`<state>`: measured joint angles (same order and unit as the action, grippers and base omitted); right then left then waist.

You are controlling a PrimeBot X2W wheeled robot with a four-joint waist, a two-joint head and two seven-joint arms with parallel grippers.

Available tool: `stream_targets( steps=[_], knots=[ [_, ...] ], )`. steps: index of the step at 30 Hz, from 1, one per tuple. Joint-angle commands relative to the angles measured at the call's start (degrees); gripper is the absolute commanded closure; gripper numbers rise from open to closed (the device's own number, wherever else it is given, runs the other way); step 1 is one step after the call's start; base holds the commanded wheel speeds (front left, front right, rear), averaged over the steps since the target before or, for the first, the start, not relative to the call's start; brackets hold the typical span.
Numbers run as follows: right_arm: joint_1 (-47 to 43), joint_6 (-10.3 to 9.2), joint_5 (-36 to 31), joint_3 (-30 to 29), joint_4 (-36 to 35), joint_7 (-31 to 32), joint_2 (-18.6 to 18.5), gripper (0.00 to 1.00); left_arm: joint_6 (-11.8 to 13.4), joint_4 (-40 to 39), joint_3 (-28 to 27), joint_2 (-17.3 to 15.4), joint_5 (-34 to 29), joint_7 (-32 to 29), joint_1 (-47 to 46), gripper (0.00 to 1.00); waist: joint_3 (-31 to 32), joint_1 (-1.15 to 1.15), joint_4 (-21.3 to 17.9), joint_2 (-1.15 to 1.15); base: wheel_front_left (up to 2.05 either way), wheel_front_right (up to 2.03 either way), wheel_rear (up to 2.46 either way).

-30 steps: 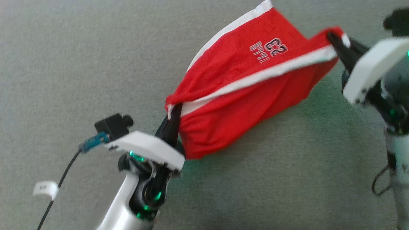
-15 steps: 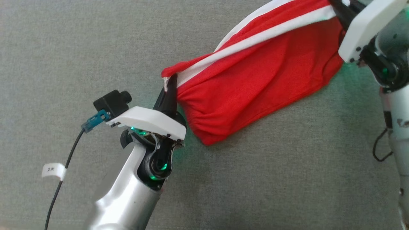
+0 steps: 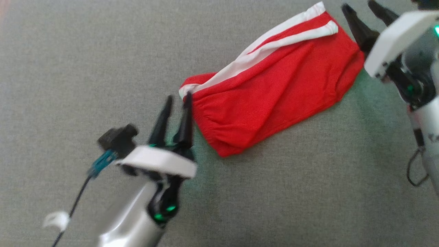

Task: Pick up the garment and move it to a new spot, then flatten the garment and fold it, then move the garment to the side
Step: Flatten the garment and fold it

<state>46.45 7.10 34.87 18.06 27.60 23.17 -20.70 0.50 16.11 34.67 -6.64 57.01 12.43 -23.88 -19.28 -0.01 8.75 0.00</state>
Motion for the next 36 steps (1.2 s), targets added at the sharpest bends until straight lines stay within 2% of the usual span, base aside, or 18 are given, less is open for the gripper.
stream_targets(
  steps=[1, 4, 8, 16, 22, 27, 31, 32, 33, 36],
  knots=[
    [-1.4, 0.39, 0.8, 0.5, -1.1, -0.4, -1.2, 0.0, -0.2, -1.4, -3.0, -3.0, -3.4, 1.8, 0.8, 0.0, 1.8, 0.01, 0.0, 0.0, 0.0, 0.0, 0.0],
    [-2.7, 0.39, 1.2, 0.3, -0.1, -0.6, -2.4, 0.0, 0.2, -1.2, -6.4, -5.0, -11.4, 2.5, 1.6, 0.0, 2.2, 0.01, 0.2, 0.0, 0.0, 0.0, 0.0],
    [-3.3, 0.39, 1.0, -0.2, 1.5, -0.9, -2.9, 0.0, -0.4, -1.9, -12.7, -3.9, -21.5, 2.5, 2.4, 0.0, 1.3, 0.01, 1.0, 0.0, 0.0, 0.0, 0.0],
    [-0.7, 0.39, -0.4, -1.6, 6.2, -1.8, -2.3, 0.0, -3.0, 0.3, -17.1, -0.8, -31.5, 2.6, 0.2, 0.0, -2.1, 0.01, 3.0, 0.0, 0.0, 0.0, 0.0],
    [2.6, 0.39, -3.6, -1.8, 12.2, -1.3, -2.0, 0.0, -4.6, 1.2, -18.4, 1.5, -35.8, 2.6, -0.5, 0.0, -4.3, 0.01, 5.2, 0.0, 0.0, 0.0, 0.0],
    [3.9, 0.39, -6.4, -2.7, 18.1, 0.2, -2.0, 0.0, -5.7, 1.2, -19.1, 2.9, -36.6, 2.6, 0.1, 0.0, -5.2, 0.01, 7.3, 0.0, 0.0, 0.0, 0.0],
    [4.0, 0.39, -6.8, -0.9, 19.9, 2.7, -0.8, 0.0, -6.3, 1.4, -19.7, 3.4, -36.8, 2.6, 0.6, 0.0, -5.3, 0.01, 7.8, 0.0, 0.0, 0.0, 0.0],
    [3.8, 0.39, -6.8, 0.0, 20.0, 3.6, -0.6, 0.19, -6.4, 1.5, -19.9, 3.5, -36.8, 2.6, 0.7, 0.0, -5.2, 0.01, 7.8, 0.0, 0.0, 0.0, 0.0],
    [3.6, 0.39, -6.8, 0.9, 19.7, 4.2, -0.6, 0.97, -6.5, 1.6, -20.1, 3.5, -36.8, 2.6, 0.7, 0.0, -5.0, 0.01, 7.7, 0.0, 0.0, 0.0, 0.0],
    [2.7, 0.39, -6.5, 2.5, 18.5, 4.1, -1.3, 1.0, -6.7, 1.9, -20.6, 3.6, -37.0, 2.6, 1.2, 0.0, -4.0, 0.01, 7.0, 0.0, 0.0, 0.0, 0.0]
  ],
)
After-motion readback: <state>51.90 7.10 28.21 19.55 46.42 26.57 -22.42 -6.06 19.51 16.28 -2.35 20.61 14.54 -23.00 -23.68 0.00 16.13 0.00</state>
